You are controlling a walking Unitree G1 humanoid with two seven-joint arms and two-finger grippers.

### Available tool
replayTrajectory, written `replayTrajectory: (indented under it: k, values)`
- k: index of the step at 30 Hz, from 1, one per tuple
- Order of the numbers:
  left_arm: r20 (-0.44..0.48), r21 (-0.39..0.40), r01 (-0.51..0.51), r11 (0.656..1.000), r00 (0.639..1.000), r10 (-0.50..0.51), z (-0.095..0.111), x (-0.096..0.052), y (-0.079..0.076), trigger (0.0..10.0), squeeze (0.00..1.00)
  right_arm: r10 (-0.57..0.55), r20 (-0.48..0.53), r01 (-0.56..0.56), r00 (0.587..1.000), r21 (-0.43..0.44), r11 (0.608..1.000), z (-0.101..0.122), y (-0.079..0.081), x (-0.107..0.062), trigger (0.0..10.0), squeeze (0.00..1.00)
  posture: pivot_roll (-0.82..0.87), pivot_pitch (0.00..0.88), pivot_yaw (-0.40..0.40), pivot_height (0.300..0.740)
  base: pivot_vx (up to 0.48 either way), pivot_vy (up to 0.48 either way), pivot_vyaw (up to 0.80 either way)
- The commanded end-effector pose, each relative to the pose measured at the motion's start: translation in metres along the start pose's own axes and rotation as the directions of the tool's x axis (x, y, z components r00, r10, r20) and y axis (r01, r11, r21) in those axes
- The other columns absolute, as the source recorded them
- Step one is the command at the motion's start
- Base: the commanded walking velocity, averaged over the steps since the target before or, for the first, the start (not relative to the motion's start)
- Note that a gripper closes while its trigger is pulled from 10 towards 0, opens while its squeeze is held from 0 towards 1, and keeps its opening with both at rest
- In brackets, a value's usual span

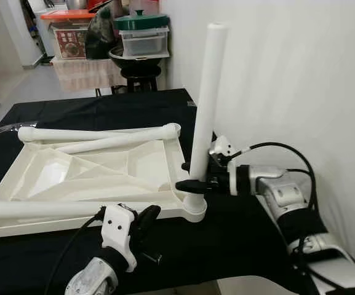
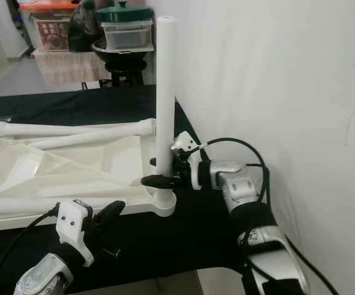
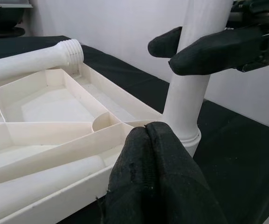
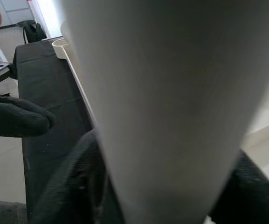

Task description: Building children table

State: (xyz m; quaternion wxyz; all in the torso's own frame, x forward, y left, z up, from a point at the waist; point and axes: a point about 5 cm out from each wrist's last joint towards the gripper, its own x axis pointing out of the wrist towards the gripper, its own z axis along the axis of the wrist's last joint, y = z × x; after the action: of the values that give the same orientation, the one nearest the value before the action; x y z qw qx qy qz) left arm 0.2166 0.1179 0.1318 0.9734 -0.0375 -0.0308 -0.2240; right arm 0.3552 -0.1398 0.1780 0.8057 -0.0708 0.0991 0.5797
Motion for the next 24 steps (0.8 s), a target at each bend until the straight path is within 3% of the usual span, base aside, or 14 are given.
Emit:
replayTrajectory:
  k: [1, 6, 10, 11, 12, 13, 14, 15, 17, 22, 23, 24]
  values:
    - [-0.004, 0.006, -0.004, 1.0, 1.0, 0.004, 0.0, -0.002, 0.001, 10.0, 0.0, 0.016, -0.019, -0.015, 1.0, 0.027, 1.0, -0.012, 0.0, 0.002, 0.0, 0.0, 0.08, 0.0, -0.015, 0.74, 0.0, 0.0, 0.0]
    - [-0.002, 0.005, -0.005, 1.0, 1.0, 0.005, 0.001, -0.002, 0.0, 10.0, 0.0, -0.06, -0.015, 0.06, 0.998, 0.019, 0.998, -0.018, -0.002, 0.0, 0.0, 0.0, 0.08, 0.0, -0.015, 0.74, 0.0, 0.0, 0.0]
    - [-0.001, 0.002, -0.003, 1.0, 1.0, 0.003, 0.002, -0.003, 0.0, 10.0, 0.0, -0.262, -0.064, 0.266, 0.963, 0.053, 0.963, -0.037, 0.004, 0.004, 0.0, 0.0, 0.07, 0.0, -0.02, 0.74, 0.0, 0.0, 0.0]
    - [-0.001, 0.003, -0.003, 1.0, 1.0, 0.003, 0.003, -0.004, 0.001, 10.0, 0.0, -0.467, -0.114, 0.48, 0.877, 0.154, 0.864, -0.048, 0.008, 0.015, 0.0, 0.0, 0.07, 0.0, -0.026, 0.74, 0.0, 0.0, 0.0]
    - [-0.001, 0.004, -0.002, 1.0, 1.0, 0.002, 0.003, -0.004, 0.002, 10.0, 0.0, -0.592, -0.181, 0.619, 0.785, 0.216, 0.755, -0.056, 0.012, 0.018, 0.0, 0.0, 0.07, 0.0, -0.026, 0.74, 0.0, 0.0, 0.0]
    - [-0.001, 0.005, -0.002, 1.0, 1.0, 0.002, 0.003, -0.004, 0.002, 10.0, 0.0, -0.657, -0.234, 0.697, 0.717, 0.248, 0.673, -0.062, 0.015, 0.02, 0.0, 0.0, 0.07, 0.0, -0.026, 0.74, 0.0, 0.0, 0.0]
    - [-0.001, 0.005, -0.002, 1.0, 1.0, 0.002, 0.003, -0.004, 0.002, 10.0, 0.0, -0.683, -0.261, 0.731, 0.683, 0.26, 0.631, -0.064, 0.017, 0.02, 0.0, 0.0, 0.07, 0.0, -0.023, 0.74, 0.0, 0.0, 0.0]
    - [-0.001, 0.005, -0.002, 1.0, 1.0, 0.002, 0.003, -0.004, 0.002, 10.0, 0.0, -0.683, -0.261, 0.731, 0.683, 0.26, 0.631, -0.064, 0.017, 0.02, 0.0, 0.0, 0.07, 0.0, -0.023, 0.74, 0.0, 0.0, 0.0]
    - [0.0, 0.011, -0.01, 1.0, 1.0, 0.01, 0.004, -0.005, 0.005, 10.0, 0.0, -0.582, -0.178, 0.607, 0.793, 0.31, 0.732, -0.054, 0.071, 0.05, 0.0, 0.0, 0.03, 0.0, 0.014, 0.74, 0.0, 0.0, 0.0]
    - [-0.004, 0.009, 0.015, 1.0, 1.0, -0.015, 0.003, -0.001, 0.005, 10.0, 0.0, -0.591, -0.174, 0.616, 0.787, 0.202, 0.761, -0.048, 0.058, 0.05, 0.0, 0.0, 0.06, 0.0, -0.009, 0.74, 0.0, 0.0, 0.0]
    - [-0.003, 0.013, 0.011, 1.0, 1.0, -0.011, 0.003, -0.001, 0.005, 10.0, 0.0, -0.586, -0.175, 0.611, 0.791, 0.19, 0.769, -0.046, 0.057, 0.053, 4.9, 0.0, 0.05, 0.0, -0.003, 0.74, 0.0, 0.0, 0.0]
    - [-0.003, 0.013, 0.011, 1.0, 1.0, -0.011, 0.003, -0.001, 0.005, 10.0, 0.0, -0.586, -0.175, 0.611, 0.791, 0.19, 0.769, -0.046, 0.057, 0.053, 4.9, 0.0, 0.05, 0.0, -0.003, 0.74, 0.0, 0.0, 0.0]
